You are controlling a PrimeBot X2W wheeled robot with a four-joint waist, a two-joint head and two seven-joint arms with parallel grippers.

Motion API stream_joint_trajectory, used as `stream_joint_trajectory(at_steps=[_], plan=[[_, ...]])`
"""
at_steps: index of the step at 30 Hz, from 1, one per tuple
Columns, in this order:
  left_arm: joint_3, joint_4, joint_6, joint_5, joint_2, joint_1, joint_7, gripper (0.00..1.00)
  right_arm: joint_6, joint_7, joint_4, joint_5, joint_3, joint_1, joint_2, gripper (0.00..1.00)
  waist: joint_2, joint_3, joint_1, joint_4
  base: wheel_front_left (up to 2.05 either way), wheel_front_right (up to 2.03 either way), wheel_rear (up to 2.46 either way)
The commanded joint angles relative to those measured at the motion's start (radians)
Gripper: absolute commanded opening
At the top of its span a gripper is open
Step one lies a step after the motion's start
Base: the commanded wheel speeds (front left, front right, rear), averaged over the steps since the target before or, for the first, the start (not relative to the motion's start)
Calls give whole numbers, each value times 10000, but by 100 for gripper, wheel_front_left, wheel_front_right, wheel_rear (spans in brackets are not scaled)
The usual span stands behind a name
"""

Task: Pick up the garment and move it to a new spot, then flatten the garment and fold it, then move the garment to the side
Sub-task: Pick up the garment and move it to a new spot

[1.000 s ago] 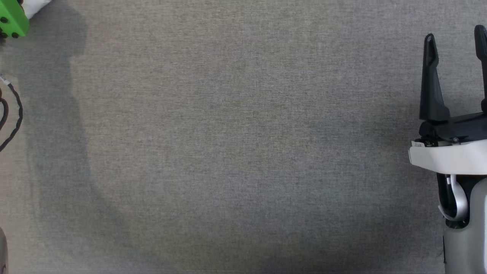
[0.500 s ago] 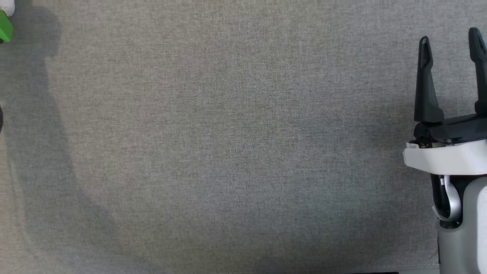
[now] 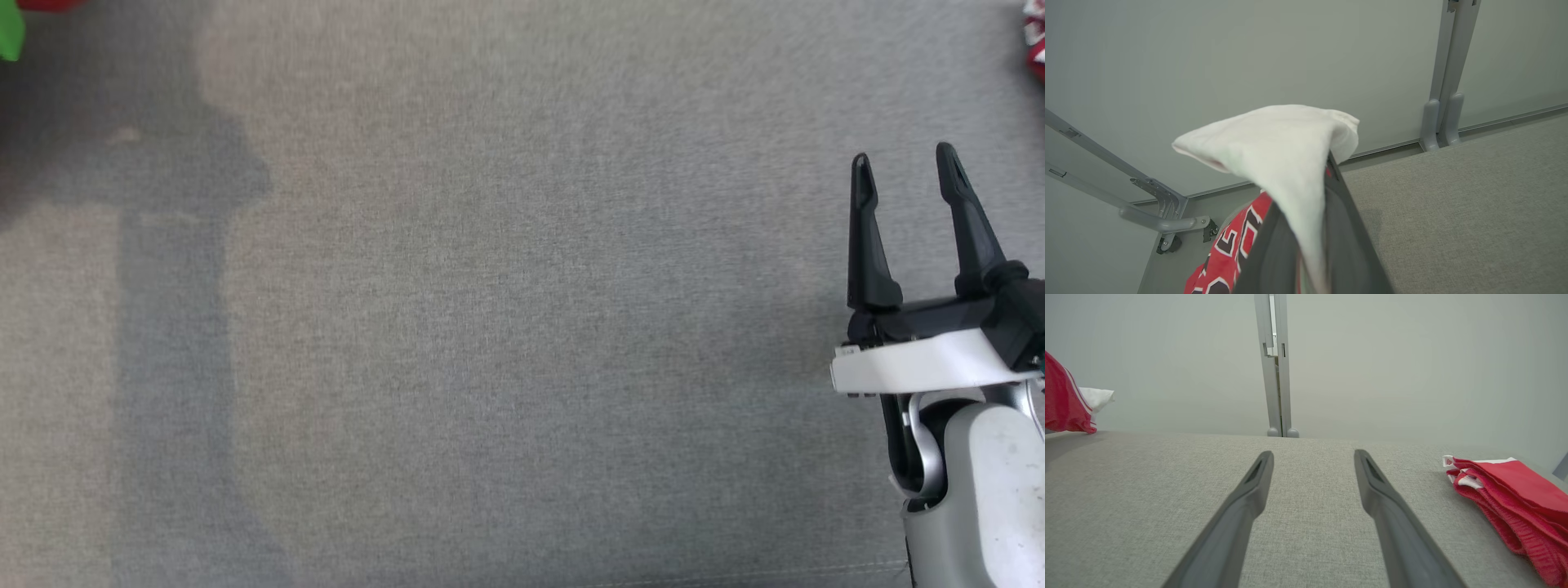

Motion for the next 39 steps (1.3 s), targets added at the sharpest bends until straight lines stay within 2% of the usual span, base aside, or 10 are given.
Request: stream_joint_trajectory(at_steps=[1, 8, 14, 19, 21, 26, 31, 35, 39], plan=[[-156, -201, -10, -107, -7, -228, -8, 0, -15, -115, 160, 181, -14, 188, 4, 100, 0, -1408, 0, -575, 0, 0, 0], [-1375, -1434, -10, -645, -729, -825, 116, 0, -15, -474, 1011, 810, -9, 609, 9, 100, 0, -2534, 0, -1222, 0, 0, 0], [-1760, -2052, 66, -1085, -2143, -1290, -36, 0, -15, -679, 1440, 1153, 110, 724, 8, 100, 0, -2767, 0, -1749, 0, 0, 0], [-1806, -2257, 553, -1500, -3374, -821, -433, 0, -15, -786, 1687, 1354, 234, 604, 10, 100, 0, -2504, 0, -2041, 0, 0, 0], [-1897, -2174, 704, -1626, -3656, -262, -631, 0, -15, -802, 1782, 1437, 298, 515, 11, 100, 0, -2356, 0, -2116, 0, 0, 0], [-1556, -1630, 1225, -2010, -3762, 1571, -1726, 0, -15, -847, 1965, 1589, 434, 285, 8, 100, 0, -2019, 0, -2246, 0, 0, 0], [-910, -684, 1773, -2282, -3429, 3489, -3277, 0, -15, -850, 1895, 1546, 349, 114, 8, 100, 0, -1658, 0, -2211, 0, 0, 0], [-370, 5, 2116, -2456, -3234, 4468, -4412, 0, -15, -850, 1832, 1457, 285, 87, 11, 100, 0, -1480, 0, -2033, 0, 0, 0], [255, 396, 2342, -2734, -3213, 5058, -5001, 0, -15, -848, 1780, 1386, 371, 83, 9, 100, 0, -1401, 0, -1840, 0, 0, 0]])
